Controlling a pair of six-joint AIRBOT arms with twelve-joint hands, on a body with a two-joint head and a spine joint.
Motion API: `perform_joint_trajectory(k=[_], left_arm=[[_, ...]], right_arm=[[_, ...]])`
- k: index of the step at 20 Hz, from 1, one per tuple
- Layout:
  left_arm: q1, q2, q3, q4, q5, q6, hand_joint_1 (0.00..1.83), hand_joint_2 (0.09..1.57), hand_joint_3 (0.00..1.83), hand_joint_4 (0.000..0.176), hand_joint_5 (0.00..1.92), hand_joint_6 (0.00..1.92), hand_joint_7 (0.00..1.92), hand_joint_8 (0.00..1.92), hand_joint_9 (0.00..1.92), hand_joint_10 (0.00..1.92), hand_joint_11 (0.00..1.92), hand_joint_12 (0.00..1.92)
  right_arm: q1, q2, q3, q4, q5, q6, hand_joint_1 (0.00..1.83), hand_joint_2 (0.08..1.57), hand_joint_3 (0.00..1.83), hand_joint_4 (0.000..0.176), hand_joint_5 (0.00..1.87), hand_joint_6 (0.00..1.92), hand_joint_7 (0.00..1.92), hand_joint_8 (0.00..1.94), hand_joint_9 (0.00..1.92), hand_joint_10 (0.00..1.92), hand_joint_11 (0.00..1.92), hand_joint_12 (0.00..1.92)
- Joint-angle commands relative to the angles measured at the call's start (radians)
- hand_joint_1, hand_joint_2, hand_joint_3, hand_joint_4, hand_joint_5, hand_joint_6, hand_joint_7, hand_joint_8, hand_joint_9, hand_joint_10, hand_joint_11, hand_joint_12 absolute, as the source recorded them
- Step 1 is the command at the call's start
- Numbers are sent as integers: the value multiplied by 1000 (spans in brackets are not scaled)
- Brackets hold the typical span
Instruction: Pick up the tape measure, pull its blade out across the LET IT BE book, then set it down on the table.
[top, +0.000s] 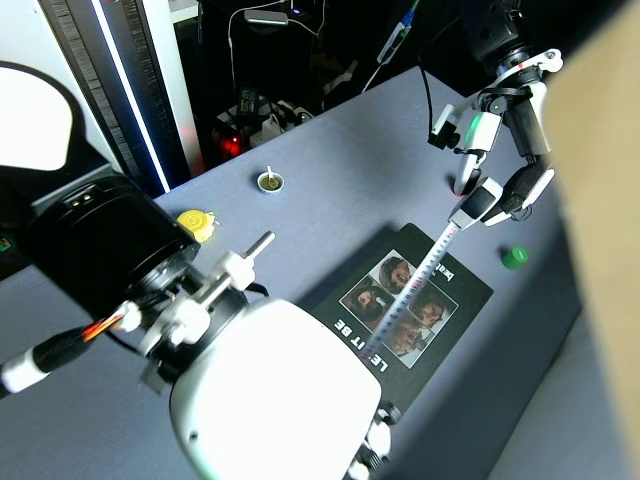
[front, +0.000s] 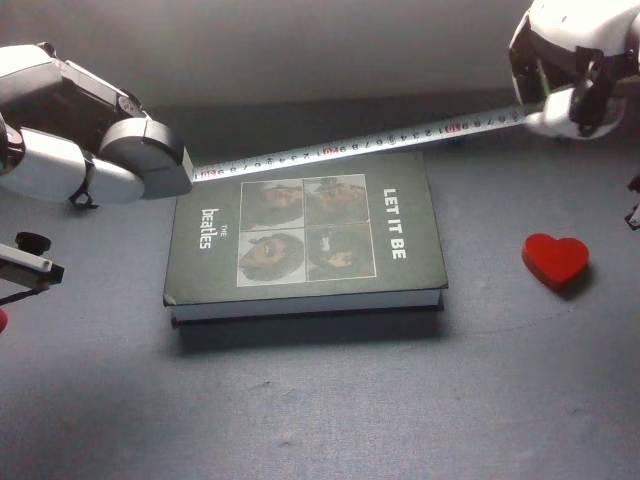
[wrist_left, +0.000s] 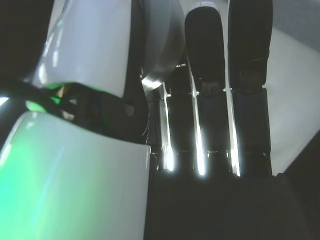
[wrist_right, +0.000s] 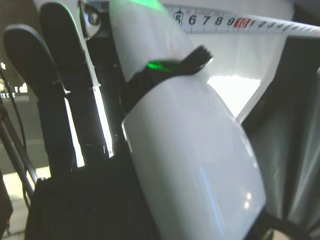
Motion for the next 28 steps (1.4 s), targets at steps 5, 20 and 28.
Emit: perform_joint_trajectory(k=[5, 20, 28], left_arm=[[-8, 6, 6, 13, -106, -20, 1391, 1075, 0, 0, 1003, 678, 1060, 866, 1044, 1120, 1117, 865], [179, -154, 313, 579, -284, -623, 1391, 1074, 0, 0, 999, 697, 1068, 847, 1046, 1119, 1117, 891], [233, -202, 459, 687, -360, -732, 1391, 1069, 0, 0, 986, 731, 1091, 804, 1061, 1089, 1123, 905]], right_arm=[[10, 6, -1, -78, -21, 1, 279, 1120, 1, 0, 295, 0, 323, 0, 346, 0, 12, 914], [-22, 1, -155, -79, -82, 83, 12, 1029, 0, 28, 0, 0, 0, 0, 0, 0, 0, 346], [-55, -35, -161, -138, -102, 138, 0, 1036, 2, 29, 0, 0, 0, 0, 0, 0, 0, 393]])
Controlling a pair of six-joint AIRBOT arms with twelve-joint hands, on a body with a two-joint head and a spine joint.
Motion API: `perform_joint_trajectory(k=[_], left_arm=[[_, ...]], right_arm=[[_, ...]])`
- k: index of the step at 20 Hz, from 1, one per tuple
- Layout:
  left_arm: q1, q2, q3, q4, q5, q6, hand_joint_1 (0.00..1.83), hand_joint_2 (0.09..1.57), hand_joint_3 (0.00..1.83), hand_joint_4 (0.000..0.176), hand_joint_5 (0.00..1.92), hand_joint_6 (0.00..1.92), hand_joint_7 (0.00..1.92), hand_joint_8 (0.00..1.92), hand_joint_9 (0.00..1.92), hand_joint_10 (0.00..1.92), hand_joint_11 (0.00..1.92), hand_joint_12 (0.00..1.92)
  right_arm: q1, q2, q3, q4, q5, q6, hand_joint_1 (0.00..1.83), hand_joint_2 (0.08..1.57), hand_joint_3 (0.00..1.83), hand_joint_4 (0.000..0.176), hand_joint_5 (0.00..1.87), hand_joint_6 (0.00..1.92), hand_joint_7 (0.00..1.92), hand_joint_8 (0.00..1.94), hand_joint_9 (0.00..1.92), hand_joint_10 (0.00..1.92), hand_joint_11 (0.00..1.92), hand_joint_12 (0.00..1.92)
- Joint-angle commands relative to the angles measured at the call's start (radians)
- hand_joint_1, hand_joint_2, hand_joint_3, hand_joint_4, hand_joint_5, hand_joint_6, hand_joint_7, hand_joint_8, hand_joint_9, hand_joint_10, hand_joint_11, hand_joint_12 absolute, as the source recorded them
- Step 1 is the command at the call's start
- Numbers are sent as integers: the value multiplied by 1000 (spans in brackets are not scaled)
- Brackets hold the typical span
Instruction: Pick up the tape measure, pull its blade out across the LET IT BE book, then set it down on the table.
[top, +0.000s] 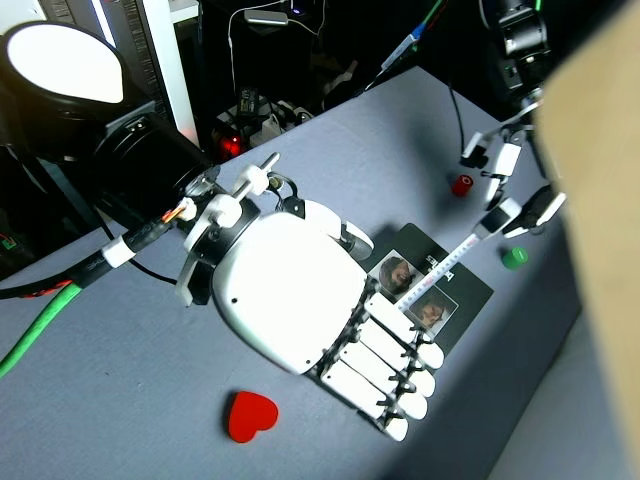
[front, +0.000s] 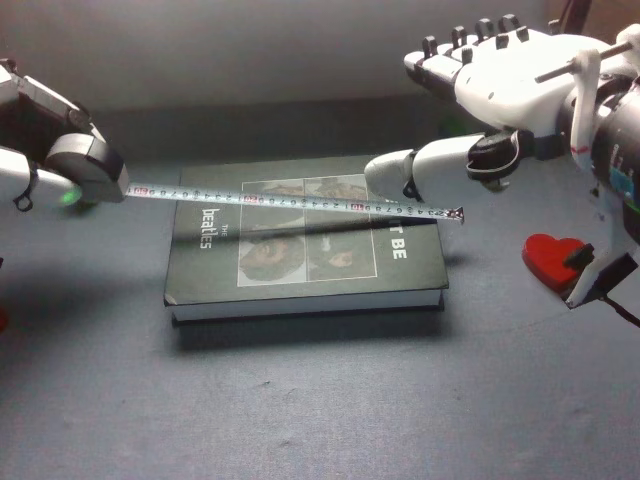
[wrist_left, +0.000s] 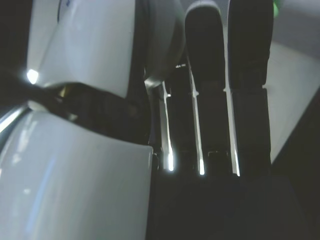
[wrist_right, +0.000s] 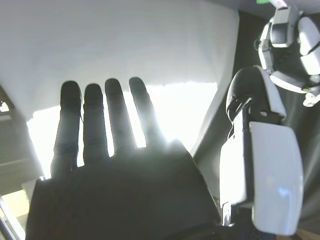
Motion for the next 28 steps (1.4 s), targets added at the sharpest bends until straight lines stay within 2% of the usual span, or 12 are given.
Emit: perform_joint_trajectory(k=[1, 4, 13, 14, 16, 25, 26, 28], left_arm=[[-4, -6, 11, -39, -111, -23, 1391, 1069, 0, 0, 993, 728, 1086, 811, 1059, 1090, 1119, 902], [24, -14, 38, -40, -121, -62, 1389, 1077, 0, 0, 982, 736, 1066, 858, 1038, 1115, 1116, 898], [134, -37, 86, -121, -167, -63, 1389, 1079, 0, 0, 998, 692, 1046, 894, 1035, 1131, 1103, 900], [148, -43, 91, -128, -178, -63, 1399, 1051, 0, 0, 1069, 561, 1121, 785, 1116, 1050, 1112, 885], [171, -52, 105, -128, -192, -68, 1390, 1076, 0, 0, 998, 700, 1063, 862, 1042, 1118, 1106, 858], [197, -61, 124, -128, -204, -78, 1388, 1081, 1, 0, 988, 723, 1027, 902, 1041, 1129, 1108, 868], [197, -61, 126, -128, -205, -78, 1399, 1052, 0, 0, 1063, 585, 1102, 800, 1125, 1042, 1117, 870], [199, -61, 128, -128, -205, -78, 1403, 1034, 0, 0, 1103, 511, 1133, 749, 1171, 976, 1143, 841]], right_arm=[[5, 2, -3, -75, -24, 9, 0, 1038, 3, 29, 0, 0, 0, 0, 0, 0, 0, 396], [1, -2, -3, -85, -23, 18, 0, 1041, 1, 24, 5, 1, 10, 1, 22, 3, 0, 476], [-5, -5, -4, -95, -22, 24, 2, 1056, 7, 21, 8, 1, 19, 3, 35, 6, 0, 485], [-5, -5, -4, -95, -22, 24, 3, 1060, 8, 21, 8, 1, 20, 3, 36, 6, 0, 485], [-5, -5, -4, -95, -22, 24, 3, 1068, 11, 21, 7, 1, 23, 4, 39, 6, 0, 483], [-7, -6, -4, -97, -17, 24, 15, 1076, 4, 17, 24, 2, 39, 3, 52, 4, 0, 528], [-7, -6, -4, -97, -17, 24, 16, 1080, 6, 17, 24, 2, 39, 3, 52, 4, 0, 529], [-7, -6, -4, -98, -17, 24, 13, 1087, 6, 17, 27, 2, 45, 3, 58, 4, 0, 560]])
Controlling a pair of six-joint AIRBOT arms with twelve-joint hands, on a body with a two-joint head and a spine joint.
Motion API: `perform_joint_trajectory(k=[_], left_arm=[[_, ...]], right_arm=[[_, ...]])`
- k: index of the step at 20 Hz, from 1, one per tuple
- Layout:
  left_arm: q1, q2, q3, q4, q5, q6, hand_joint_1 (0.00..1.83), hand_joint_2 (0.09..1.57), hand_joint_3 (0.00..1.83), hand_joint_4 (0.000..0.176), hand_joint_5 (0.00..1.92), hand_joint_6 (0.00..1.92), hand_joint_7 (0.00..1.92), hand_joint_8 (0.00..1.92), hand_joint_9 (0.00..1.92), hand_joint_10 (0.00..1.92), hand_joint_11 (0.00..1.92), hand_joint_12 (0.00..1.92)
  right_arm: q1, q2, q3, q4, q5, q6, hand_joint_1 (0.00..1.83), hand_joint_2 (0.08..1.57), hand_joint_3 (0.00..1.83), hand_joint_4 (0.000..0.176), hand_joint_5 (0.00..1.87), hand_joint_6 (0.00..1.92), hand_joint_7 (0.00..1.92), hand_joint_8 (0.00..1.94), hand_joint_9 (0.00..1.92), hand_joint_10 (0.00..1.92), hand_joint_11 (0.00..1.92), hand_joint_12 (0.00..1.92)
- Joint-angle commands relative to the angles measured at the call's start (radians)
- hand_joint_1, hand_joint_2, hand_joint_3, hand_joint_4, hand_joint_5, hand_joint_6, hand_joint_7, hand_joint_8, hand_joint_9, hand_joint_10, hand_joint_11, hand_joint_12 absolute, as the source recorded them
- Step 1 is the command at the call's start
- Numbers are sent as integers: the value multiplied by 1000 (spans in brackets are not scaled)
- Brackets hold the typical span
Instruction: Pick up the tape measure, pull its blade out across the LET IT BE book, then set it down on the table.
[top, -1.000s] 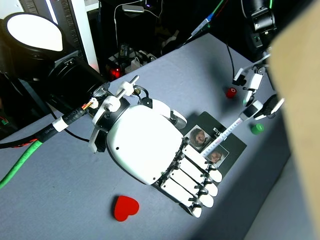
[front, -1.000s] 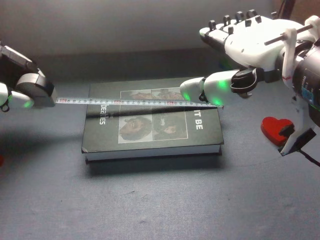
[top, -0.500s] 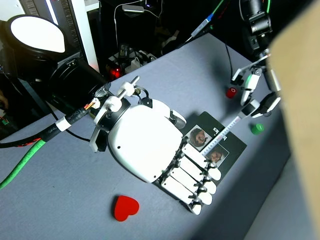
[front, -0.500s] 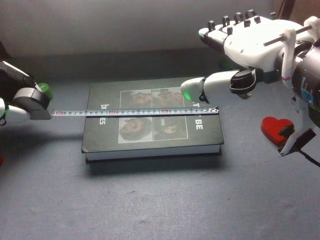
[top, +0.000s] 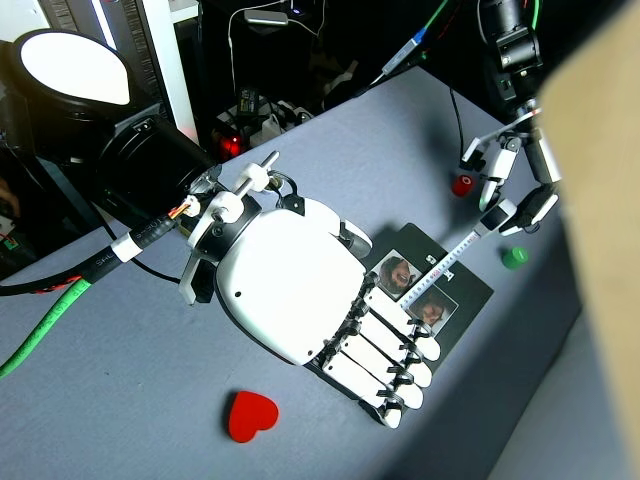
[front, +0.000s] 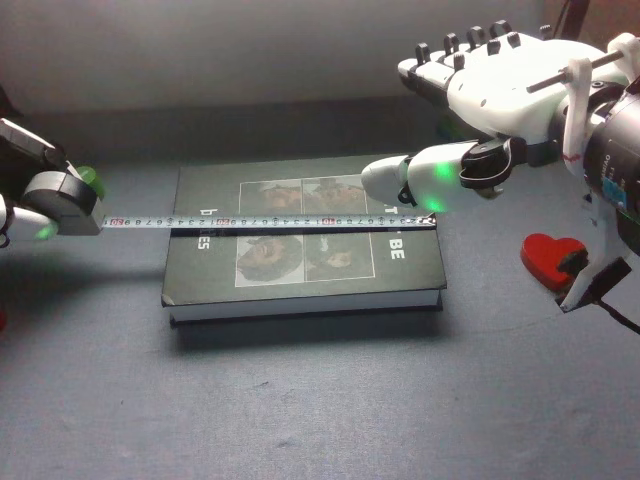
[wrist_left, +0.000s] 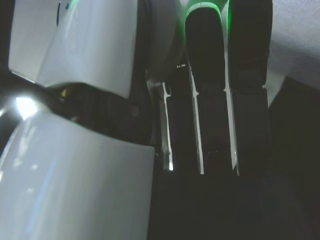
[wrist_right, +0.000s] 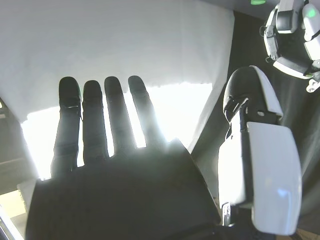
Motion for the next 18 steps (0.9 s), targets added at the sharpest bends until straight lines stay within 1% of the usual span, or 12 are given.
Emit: perform_joint_trajectory(k=[1, 6, 7, 9, 12, 13, 14, 15, 16, 17, 18], left_arm=[[1, 3, 13, -44, -79, -5, 1404, 1030, 1, 0, 1114, 492, 1141, 737, 1183, 959, 1150, 832], [1, 3, 15, -44, -94, -5, 1404, 1030, 1, 0, 1122, 476, 1142, 739, 1179, 959, 1130, 820], [-1, 4, 13, -44, -96, -5, 1393, 1065, 1, 0, 1028, 639, 1060, 860, 1089, 1056, 1118, 828], [-3, 9, 2, -44, -96, -11, 1389, 1080, 1, 0, 986, 711, 1026, 914, 1054, 1104, 1111, 845], [-18, 23, -23, -44, -94, -11, 1388, 1082, 1, 0, 980, 721, 1022, 922, 1049, 1113, 1116, 853], [-27, 35, -37, -29, -89, -10, 1399, 1052, 0, 0, 1061, 579, 1097, 815, 1136, 1021, 1138, 850], [-41, 48, -52, -11, -83, -10, 1403, 1035, 1, 0, 1100, 509, 1129, 764, 1167, 978, 1152, 830], [-52, 60, -68, -1, -74, -10, 1393, 1067, 0, 0, 1028, 641, 1058, 861, 1091, 1057, 1150, 819], [-65, 75, -88, 5, -66, -5, 1390, 1074, 2, 0, 1005, 685, 1034, 898, 1068, 1087, 1152, 818], [-77, 92, -111, 9, -56, 3, 1400, 1046, 0, 0, 1083, 548, 1105, 793, 1152, 1002, 1154, 821], [-95, 117, -147, 9, -41, 16, 1404, 1030, 1, 0, 1118, 477, 1146, 729, 1183, 960, 1158, 814]], right_arm=[[5, 4, -4, -72, -17, 4, 12, 1091, 7, 16, 28, 2, 48, 3, 61, 4, 0, 569], [4, 4, -5, -72, -14, 4, 14, 1088, 3, 15, 28, 1, 53, 4, 70, 6, 0, 574], [4, 4, -5, -72, -14, 4, 14, 1091, 4, 14, 28, 1, 53, 4, 70, 6, 0, 575], [3, 4, -5, -73, -14, 4, 10, 1100, 8, 13, 27, 1, 62, 6, 75, 7, 0, 577], [2, 4, -7, -77, -13, 4, 28, 1097, 3, 9, 32, 2, 80, 9, 93, 10, 0, 578], [1, 4, -7, -78, -13, 4, 41, 1090, 0, 5, 34, 2, 86, 6, 103, 9, 0, 601], [1, 4, -7, -78, -13, 4, 47, 1088, 0, 4, 37, 2, 90, 4, 108, 7, 0, 617], [1, 4, -7, -78, -13, 4, 49, 1091, 1, 2, 38, 2, 91, 4, 108, 6, 0, 622], [1, 4, -7, -78, -13, 4, 49, 1091, 1, 1, 38, 2, 91, 4, 109, 5, 0, 624], [1, 4, -7, -78, -13, 4, 48, 1091, 1, 1, 40, 2, 94, 4, 111, 6, 0, 627], [1, 4, -8, -78, -13, 4, 47, 1093, 1, 1, 44, 3, 99, 4, 120, 6, 0, 663]])
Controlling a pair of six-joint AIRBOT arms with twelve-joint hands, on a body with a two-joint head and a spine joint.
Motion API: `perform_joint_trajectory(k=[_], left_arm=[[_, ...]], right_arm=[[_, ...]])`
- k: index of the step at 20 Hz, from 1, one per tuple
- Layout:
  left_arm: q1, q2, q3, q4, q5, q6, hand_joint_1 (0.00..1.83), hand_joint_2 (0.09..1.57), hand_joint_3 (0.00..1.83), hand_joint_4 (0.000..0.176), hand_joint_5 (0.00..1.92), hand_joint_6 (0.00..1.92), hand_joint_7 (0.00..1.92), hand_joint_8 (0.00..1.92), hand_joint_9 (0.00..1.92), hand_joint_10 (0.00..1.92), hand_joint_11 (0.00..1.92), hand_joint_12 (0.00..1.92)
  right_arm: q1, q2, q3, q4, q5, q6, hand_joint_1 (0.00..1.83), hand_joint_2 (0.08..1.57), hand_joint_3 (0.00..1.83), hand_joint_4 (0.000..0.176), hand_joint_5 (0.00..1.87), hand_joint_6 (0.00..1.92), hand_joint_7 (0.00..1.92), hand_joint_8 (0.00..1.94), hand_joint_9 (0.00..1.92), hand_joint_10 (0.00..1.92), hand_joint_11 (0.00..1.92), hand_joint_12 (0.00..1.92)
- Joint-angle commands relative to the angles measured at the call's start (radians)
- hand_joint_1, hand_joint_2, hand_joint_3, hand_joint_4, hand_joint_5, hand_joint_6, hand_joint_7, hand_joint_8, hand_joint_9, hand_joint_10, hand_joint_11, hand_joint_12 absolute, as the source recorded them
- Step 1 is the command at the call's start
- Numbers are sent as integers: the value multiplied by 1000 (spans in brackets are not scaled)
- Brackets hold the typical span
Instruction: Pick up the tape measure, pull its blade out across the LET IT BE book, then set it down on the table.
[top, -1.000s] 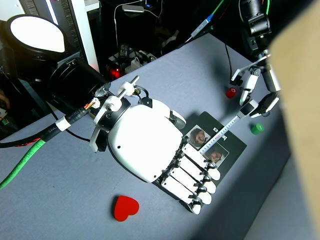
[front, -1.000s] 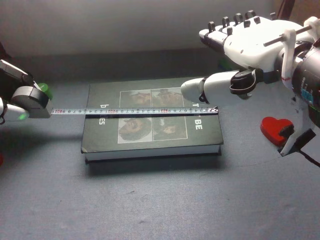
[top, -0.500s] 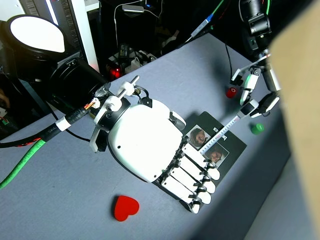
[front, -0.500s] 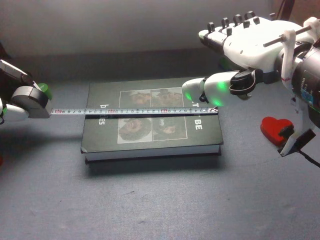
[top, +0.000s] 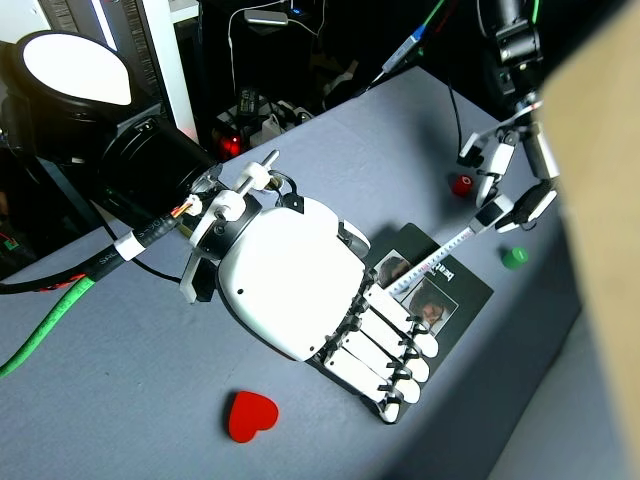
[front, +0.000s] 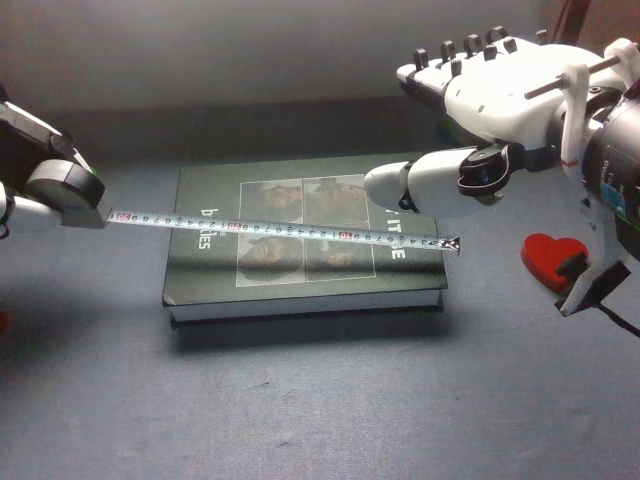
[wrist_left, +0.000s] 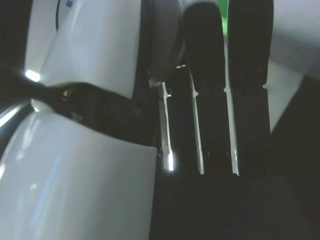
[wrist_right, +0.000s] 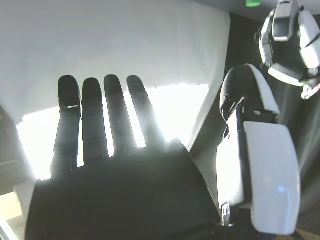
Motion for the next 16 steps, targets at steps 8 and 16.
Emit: perform_joint_trajectory(k=[8, 16], left_arm=[[-83, 211, -317, -96, 32, 95, 1391, 1072, 2, 0, 1011, 668, 1060, 852, 1059, 1107, 1111, 869], [10, 288, -551, -439, -3, 347, 1393, 1066, 0, 0, 1043, 583, 1065, 858, 1083, 1076, 1134, 825]], right_arm=[[3, 6, -9, -77, -22, 3, 60, 1101, 1, 0, 76, 5, 142, 6, 161, 7, 0, 753], [2, 7, -12, -82, -22, 3, 65, 1100, 2, 0, 106, 3, 177, 5, 197, 5, 0, 804]])
